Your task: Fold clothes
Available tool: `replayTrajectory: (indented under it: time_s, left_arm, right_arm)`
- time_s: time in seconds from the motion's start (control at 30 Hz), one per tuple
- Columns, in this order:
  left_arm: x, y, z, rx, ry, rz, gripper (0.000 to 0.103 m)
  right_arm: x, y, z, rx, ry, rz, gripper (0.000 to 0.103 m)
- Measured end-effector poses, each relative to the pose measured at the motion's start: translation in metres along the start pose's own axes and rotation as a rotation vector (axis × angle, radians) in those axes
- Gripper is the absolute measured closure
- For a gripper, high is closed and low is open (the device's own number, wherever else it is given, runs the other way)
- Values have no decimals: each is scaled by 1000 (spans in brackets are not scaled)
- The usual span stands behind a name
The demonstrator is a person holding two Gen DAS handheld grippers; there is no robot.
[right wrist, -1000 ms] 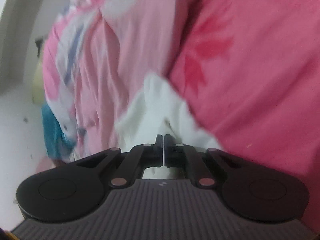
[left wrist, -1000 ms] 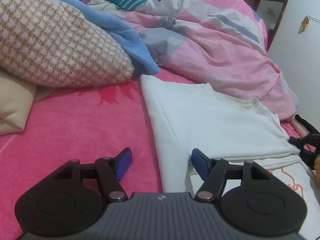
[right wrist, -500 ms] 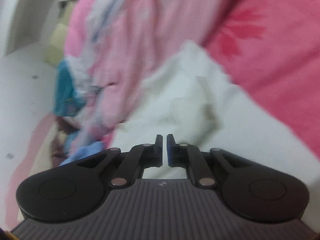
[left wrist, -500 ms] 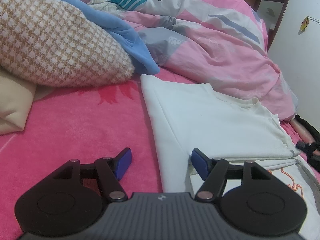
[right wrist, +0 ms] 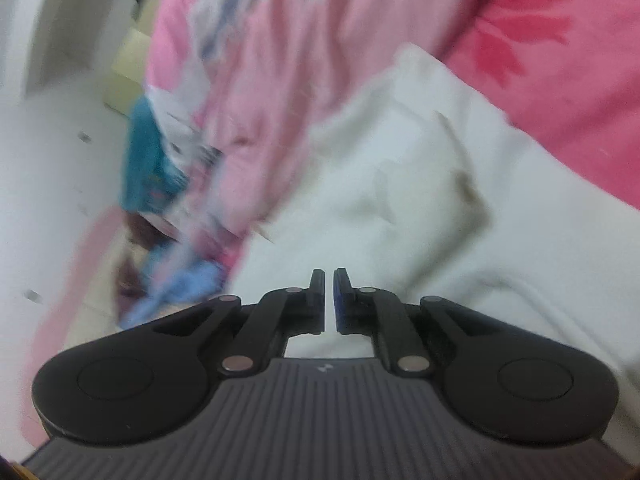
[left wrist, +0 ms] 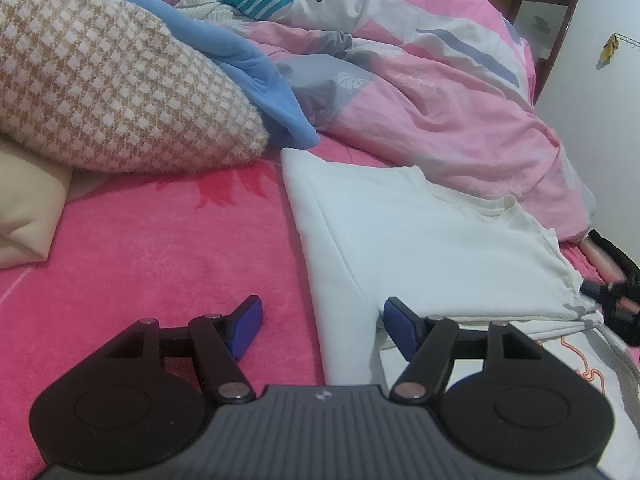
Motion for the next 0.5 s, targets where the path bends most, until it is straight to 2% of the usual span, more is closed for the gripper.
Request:
replayTrajectory:
  time_s: [0.17,0.27,0.37,0.5]
  left_arm:
    - [1,-1,0,0,1,1,34]
    - [1,-1,0,-1,2,1,34]
    - [1,-1,0,-1,2,1,34]
    - [1,0,1,-3,3,1,33]
  right_arm:
    - [18,6,-25,75,55,-23,98]
    - [33,28,-34,146,73,18,103]
    - [31,29,-39,182,96,17,103]
    - [15,21,-43,224,131,8,98]
Point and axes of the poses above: each gripper's, at about its wrist camera, not at the fingertips, and x roughly the way its jaws point, y to its right, z to its underside, the point moved 10 cm from there along x, roughly the way its jaws point, and after that the axes turned 10 degrees about y, right-handed, at the moved point
